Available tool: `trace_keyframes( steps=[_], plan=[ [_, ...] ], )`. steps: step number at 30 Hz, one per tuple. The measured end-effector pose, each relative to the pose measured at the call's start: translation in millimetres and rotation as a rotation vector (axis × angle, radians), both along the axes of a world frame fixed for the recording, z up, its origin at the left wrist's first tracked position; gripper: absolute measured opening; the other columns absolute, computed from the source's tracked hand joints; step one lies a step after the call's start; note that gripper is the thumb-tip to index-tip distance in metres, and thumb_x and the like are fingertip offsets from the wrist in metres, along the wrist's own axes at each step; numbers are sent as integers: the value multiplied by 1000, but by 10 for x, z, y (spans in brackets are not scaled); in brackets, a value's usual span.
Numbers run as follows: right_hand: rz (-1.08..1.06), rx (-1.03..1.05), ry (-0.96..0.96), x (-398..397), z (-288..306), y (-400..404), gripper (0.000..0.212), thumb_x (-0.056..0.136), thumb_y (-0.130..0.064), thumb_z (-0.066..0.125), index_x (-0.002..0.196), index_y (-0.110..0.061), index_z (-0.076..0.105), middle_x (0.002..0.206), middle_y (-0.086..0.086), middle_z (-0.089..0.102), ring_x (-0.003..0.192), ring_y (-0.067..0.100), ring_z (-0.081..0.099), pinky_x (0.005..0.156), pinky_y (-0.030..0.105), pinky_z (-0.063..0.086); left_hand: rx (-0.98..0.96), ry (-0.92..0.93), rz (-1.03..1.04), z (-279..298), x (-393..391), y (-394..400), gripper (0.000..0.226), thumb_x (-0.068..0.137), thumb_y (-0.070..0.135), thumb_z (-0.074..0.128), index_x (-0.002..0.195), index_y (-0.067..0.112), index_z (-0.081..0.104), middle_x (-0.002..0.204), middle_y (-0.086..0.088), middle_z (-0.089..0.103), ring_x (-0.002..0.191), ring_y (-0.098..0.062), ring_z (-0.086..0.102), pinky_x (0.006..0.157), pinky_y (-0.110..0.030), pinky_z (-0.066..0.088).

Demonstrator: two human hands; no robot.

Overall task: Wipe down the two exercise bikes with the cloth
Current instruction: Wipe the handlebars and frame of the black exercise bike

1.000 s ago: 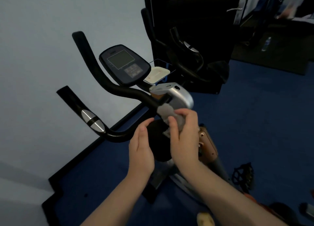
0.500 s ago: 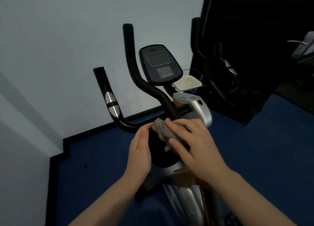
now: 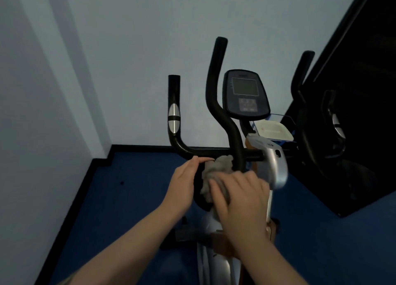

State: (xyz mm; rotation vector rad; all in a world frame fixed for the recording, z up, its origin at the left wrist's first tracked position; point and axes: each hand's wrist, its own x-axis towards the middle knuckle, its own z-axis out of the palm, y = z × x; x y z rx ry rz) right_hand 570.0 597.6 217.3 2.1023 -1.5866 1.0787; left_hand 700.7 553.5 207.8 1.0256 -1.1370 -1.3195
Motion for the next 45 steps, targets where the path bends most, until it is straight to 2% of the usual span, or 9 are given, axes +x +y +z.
trace_keyframes(
  steps=[4, 7, 10, 14, 19, 34, 39, 41, 45],
  plan=[
    [-64, 35, -119, 151, 30, -142, 22, 90, -31, 53, 102, -24, 70, 97, -5, 64, 89, 19, 56, 79, 31, 28, -8, -16, 20, -2, -7, 63, 43, 106, 29, 31, 107, 20, 73, 102, 4, 75, 98, -7, 68, 77, -11, 49],
    [-27, 59, -100, 73, -240, 83, 29, 91, -35, 51, 114, -29, 67, 124, -3, 59, 120, 20, 49, 99, 39, 28, -8, -42, -1, 13, 18, 59, 44, 106, 30, 30, 108, 19, 72, 102, 7, 74, 98, -4, 67, 77, -9, 47],
    [111, 88, -17, -76, -256, 51, 35, 95, -33, 48, 126, -27, 63, 138, -3, 55, 140, 19, 37, 118, 49, 13, -7, -35, 4, 1, 9, 55, 44, 106, 29, 30, 110, 15, 71, 103, 5, 74, 99, -5, 68, 78, -9, 47],
    [110, 63, -82, 38, -35, -179, 30, 94, -25, 53, 118, -20, 70, 123, -5, 66, 128, 12, 52, 121, 50, 8, -9, -3, 35, -19, 0, 47, 41, 105, 26, 32, 106, 16, 71, 98, 3, 76, 95, -7, 69, 75, -11, 49],
    [152, 42, -89, -24, -260, 86, 28, 95, -28, 52, 116, -24, 71, 124, -11, 66, 125, 4, 53, 120, 49, 8, 2, 8, 29, -13, -14, 43, 43, 106, 23, 30, 107, 15, 72, 102, 2, 76, 98, -9, 69, 78, -12, 49],
    [134, -9, -156, 85, -89, -147, 26, 93, -18, 55, 111, -19, 74, 113, -7, 70, 107, 6, 64, 117, 54, 22, 43, 43, 82, -26, -34, 32, 44, 104, 27, 36, 86, 20, 75, 87, -1, 76, 83, -8, 70, 70, -14, 51],
    [148, 106, -255, 153, -211, 59, 40, 104, -41, 34, 122, -25, 66, 127, -12, 61, 124, 3, 52, 120, 46, 10, 26, 18, 62, -59, -11, 41, 44, 105, 28, 33, 99, 10, 73, 91, -3, 76, 87, -10, 70, 73, -14, 51],
    [121, 115, -243, 178, -109, -14, 39, 100, -48, 41, 112, -25, 70, 116, -12, 64, 116, 3, 55, 120, 47, 10, 31, 18, 68, -50, -13, 30, 44, 104, 29, 34, 98, 8, 72, 88, -2, 75, 84, -11, 68, 72, -16, 52],
    [50, 49, -262, 215, -94, -85, 21, 91, -38, 59, 97, -23, 73, 101, -10, 68, 102, 6, 60, 118, 45, 20, 20, -19, 70, -60, -15, 35, 44, 105, 29, 33, 92, 16, 73, 83, 3, 75, 81, -6, 68, 69, -14, 50]
  ],
)
